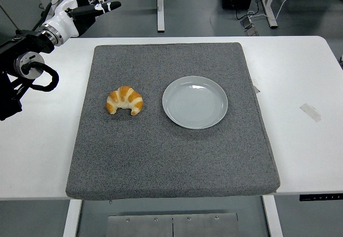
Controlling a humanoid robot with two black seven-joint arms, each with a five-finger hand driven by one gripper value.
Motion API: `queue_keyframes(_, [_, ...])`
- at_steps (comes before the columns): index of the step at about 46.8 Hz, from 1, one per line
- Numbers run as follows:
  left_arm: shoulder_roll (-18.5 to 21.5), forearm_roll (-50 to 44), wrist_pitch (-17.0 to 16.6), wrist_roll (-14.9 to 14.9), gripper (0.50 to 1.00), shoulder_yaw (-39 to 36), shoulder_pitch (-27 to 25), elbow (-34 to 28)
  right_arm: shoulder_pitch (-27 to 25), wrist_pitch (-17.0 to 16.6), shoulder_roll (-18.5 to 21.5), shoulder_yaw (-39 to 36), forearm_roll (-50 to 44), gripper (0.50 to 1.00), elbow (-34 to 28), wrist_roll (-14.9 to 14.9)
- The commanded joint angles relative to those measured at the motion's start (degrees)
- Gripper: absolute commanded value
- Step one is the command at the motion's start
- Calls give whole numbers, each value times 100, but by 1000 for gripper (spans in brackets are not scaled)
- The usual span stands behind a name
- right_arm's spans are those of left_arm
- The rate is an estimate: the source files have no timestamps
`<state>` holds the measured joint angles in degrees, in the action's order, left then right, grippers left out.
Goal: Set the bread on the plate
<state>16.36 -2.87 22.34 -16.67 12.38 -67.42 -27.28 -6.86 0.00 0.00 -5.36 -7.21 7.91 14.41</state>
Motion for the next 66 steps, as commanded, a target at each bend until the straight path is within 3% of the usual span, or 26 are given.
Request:
queue_keyframes(1, [139,268,34,-20,995,-253,-87,4,1,0,0,0,0,1000,0,1])
queue_keyframes(32, [720,3907,122,-451,990,-842,-773,-427,1,0,0,0,0,1000,0,1])
queue_keyframes(45, [1010,4119,86,-504,983,-1096,-1194,-506,1,0,0,0,0,1000,0,1])
queue_keyframes(48, [1098,4084,113,-740,983,-1316,-1344,-567,1,0,0,0,0,1000,0,1])
queue_keyframes(52, [1186,4119,148,-1495,984,-1694,-1441,-717,1,0,0,0,0,1000,0,1])
queue_keyframes(54, [1203,4136,166,-1733,986,-1870,-1537,-770,1,0,0,0,0,1000,0,1])
queue_keyframes(66, [1203,4575,183,-1833,987,-2011,-1740,-884,1,0,0,0,0,1000,0,1])
